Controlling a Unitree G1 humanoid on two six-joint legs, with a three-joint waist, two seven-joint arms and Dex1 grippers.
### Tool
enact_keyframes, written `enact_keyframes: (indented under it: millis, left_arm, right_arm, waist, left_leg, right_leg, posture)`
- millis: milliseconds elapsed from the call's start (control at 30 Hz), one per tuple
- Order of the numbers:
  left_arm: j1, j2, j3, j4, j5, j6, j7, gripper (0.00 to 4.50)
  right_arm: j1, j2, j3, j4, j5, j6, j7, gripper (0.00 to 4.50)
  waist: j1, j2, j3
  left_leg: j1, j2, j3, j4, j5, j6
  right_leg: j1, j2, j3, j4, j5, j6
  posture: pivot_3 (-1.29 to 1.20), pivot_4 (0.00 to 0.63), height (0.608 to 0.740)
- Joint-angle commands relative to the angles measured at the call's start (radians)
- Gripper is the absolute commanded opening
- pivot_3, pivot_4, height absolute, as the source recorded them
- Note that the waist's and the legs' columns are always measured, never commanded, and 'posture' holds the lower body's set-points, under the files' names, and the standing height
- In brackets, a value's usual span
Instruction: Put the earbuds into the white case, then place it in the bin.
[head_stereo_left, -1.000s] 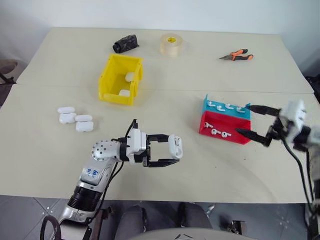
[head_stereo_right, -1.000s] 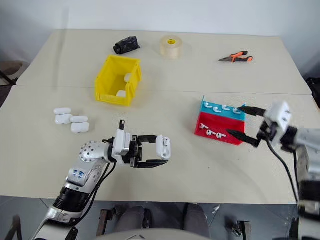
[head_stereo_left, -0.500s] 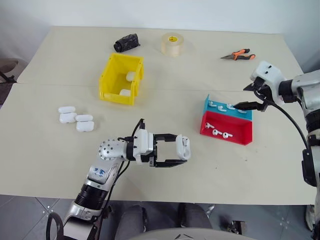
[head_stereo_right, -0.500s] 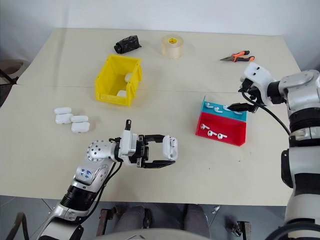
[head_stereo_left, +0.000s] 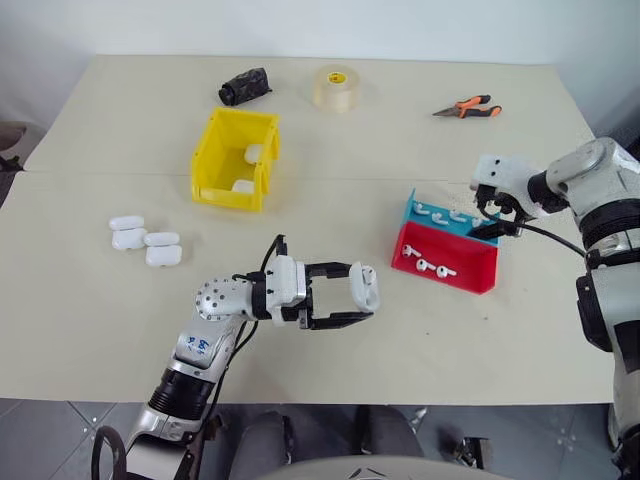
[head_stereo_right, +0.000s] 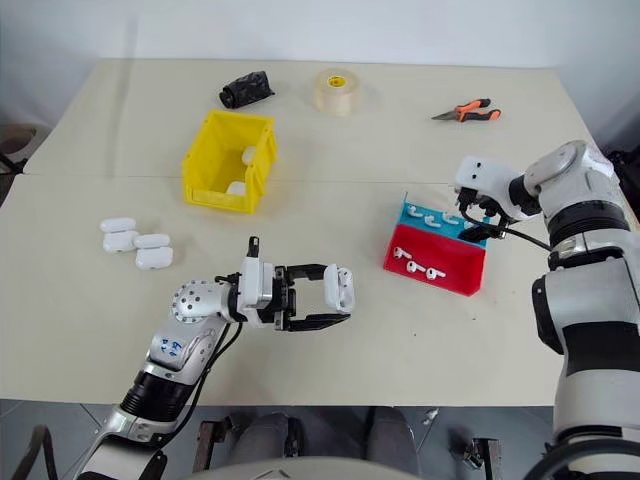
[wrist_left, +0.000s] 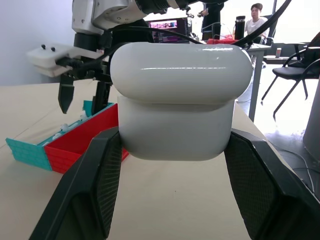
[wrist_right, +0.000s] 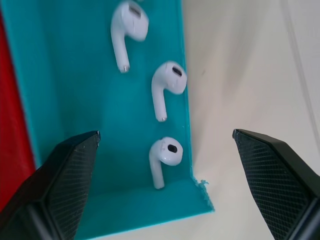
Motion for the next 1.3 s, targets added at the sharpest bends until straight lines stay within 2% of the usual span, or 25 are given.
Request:
enact_keyframes:
  millis: [33,167,433,700,800,967,1300]
  left_arm:
    - [-0.001,-0.005,-0.003,-0.041,0.001,-0.016,0.012,2.72]
    - [0.001,0.0,0.001,-0.044,-0.001,-0.014,0.018,2.72]
    - [0.003,0.006,-0.002,-0.046,-0.006,-0.008,0.016,2.72]
    - [0.0,0.002,-0.006,-0.048,-0.005,-0.005,0.017,2.72]
    - [0.001,0.005,-0.004,-0.051,-0.005,-0.003,0.018,2.72]
    - [0.002,0.007,-0.001,-0.056,-0.005,0.0,0.022,2.72]
    - [0.005,0.008,-0.001,-0.063,-0.005,0.004,0.029,2.72]
  right_arm:
    - [-0.022,0.0,-0.023,0.007,0.002,-0.007,0.006,4.46]
    - [-0.027,0.008,-0.053,0.001,0.019,-0.014,-0.009,4.46]
    - [-0.024,0.02,-0.097,-0.002,0.048,0.034,0.056,4.46]
    - [-0.008,0.06,-0.105,0.007,0.041,0.073,0.012,4.46]
    - [-0.003,0.067,-0.104,0.009,0.037,0.075,0.014,3.86]
    - [-0.001,0.072,-0.098,0.01,0.028,0.084,0.006,2.27]
    - [-0.004,0.068,-0.088,0.018,0.012,0.114,-0.033,2.27]
  waist:
    - [0.0,0.0,0.0]
    - [-0.001,0.0,0.0]
    - [0.0,0.0,0.0]
    - [-0.001,0.001,0.0]
    - [-0.001,0.001,0.0]
    - [-0.001,0.001,0.0]
    - [0.0,0.001,0.0]
  left_leg:
    - [0.0,0.0,0.0,0.0,0.0,0.0]
    - [0.0,0.0,0.0,0.0,0.0,0.0]
    - [0.0,0.0,0.0,0.0,0.0,0.0]
    - [0.0,0.0,0.0,0.0,0.0,0.0]
    - [0.0,0.0,0.0,0.0,0.0,0.0]
    - [0.0,0.0,0.0,0.0,0.0,0.0]
    - [0.0,0.0,0.0,0.001,0.0,0.0]
  right_leg:
    - [0.0,0.0,0.0,0.0,0.0,0.0]
    - [0.0,0.0,0.0,0.0,0.0,0.0]
    - [0.0,0.0,0.0,0.0,0.0,0.0]
    - [0.0,0.0,0.0,0.0,0.0,0.0]
    - [0.0,0.0,0.0,0.001,0.0,0.0]
    - [0.0,0.0,0.0,0.001,0.0,0.0]
    - [0.0,0.0,0.0,0.001,0.0,0.0]
  posture:
    - [0.0,0.15,0.74]
    - [0.0,0.15,0.74]
    - [0.0,0.15,0.74]
    - [0.0,0.15,0.74]
    - [0.0,0.15,0.74]
    - [0.0,0.15,0.74]
    - [0.0,0.15,0.74]
